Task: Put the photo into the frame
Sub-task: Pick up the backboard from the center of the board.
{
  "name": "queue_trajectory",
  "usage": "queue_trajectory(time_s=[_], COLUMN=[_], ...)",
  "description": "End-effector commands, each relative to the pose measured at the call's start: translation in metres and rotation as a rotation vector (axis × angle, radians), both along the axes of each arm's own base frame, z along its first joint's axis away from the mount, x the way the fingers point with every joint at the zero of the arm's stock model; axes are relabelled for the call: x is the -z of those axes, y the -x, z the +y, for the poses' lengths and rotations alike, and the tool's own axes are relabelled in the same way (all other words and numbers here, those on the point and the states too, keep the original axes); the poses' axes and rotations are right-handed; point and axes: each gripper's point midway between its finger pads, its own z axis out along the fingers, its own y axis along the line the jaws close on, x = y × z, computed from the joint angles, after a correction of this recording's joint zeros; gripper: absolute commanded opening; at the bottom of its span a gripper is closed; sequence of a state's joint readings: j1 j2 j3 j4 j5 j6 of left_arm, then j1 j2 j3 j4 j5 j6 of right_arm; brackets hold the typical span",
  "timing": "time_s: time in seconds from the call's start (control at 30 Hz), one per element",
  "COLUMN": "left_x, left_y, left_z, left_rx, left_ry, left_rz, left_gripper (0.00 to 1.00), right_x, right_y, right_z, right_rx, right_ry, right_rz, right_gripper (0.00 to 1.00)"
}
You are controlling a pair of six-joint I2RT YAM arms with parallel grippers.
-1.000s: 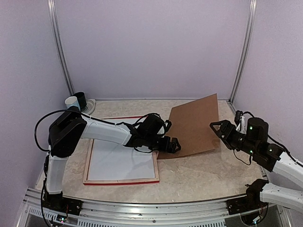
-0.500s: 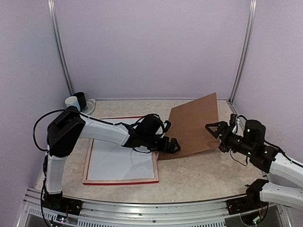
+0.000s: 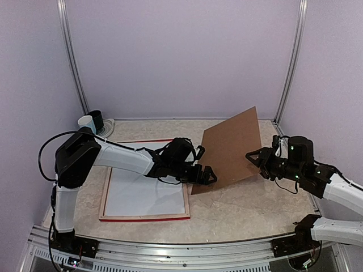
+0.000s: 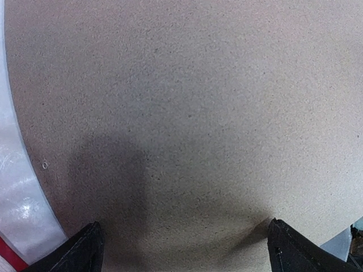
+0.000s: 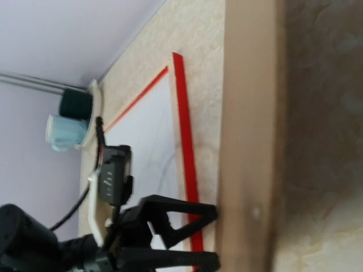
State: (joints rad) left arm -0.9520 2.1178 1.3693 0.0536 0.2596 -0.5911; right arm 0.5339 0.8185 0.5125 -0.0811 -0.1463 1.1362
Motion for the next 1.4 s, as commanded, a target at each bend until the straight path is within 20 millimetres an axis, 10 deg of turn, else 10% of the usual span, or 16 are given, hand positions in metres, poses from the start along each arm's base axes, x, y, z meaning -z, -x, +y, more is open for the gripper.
queue_trajectory(time_s=[0.0,0.47,0.73,1.1,1.37], left_x=[-0.005,-0.012,-0.011,-0.011,-0.022], left_y=[0.008,0.006,0.006,0.004,-0.004], left_z=[0.002,0.005,0.007,0.009,0.013], left_rx=[0.02,0.013,0.011,0.005,-0.018], left_ry=[0.014,0.027,0.025,0.026,0.03], left_rz=[0.032,0.029,0.031,0.032,0.018], left_gripper=[0.99,0.99,0.99,0.99,0.99], right_x=[-0.01,-0.046,-0.032,-0.032,-0.044], right_y=[0.0,0.0,0.001,0.0,-0.006], right_z=[0.003,0.017,0.016,0.014,0.015], right_rx=[-0.015,-0.098,-0.097,-0.133,-0.143], right_ry=[0.03,0.011,0.077,0.2,0.244], right_rz=[-0.009,-0.061,0.053,0.101,0.084], right_gripper=[0.4,0.38,0.35,0.01,0.0])
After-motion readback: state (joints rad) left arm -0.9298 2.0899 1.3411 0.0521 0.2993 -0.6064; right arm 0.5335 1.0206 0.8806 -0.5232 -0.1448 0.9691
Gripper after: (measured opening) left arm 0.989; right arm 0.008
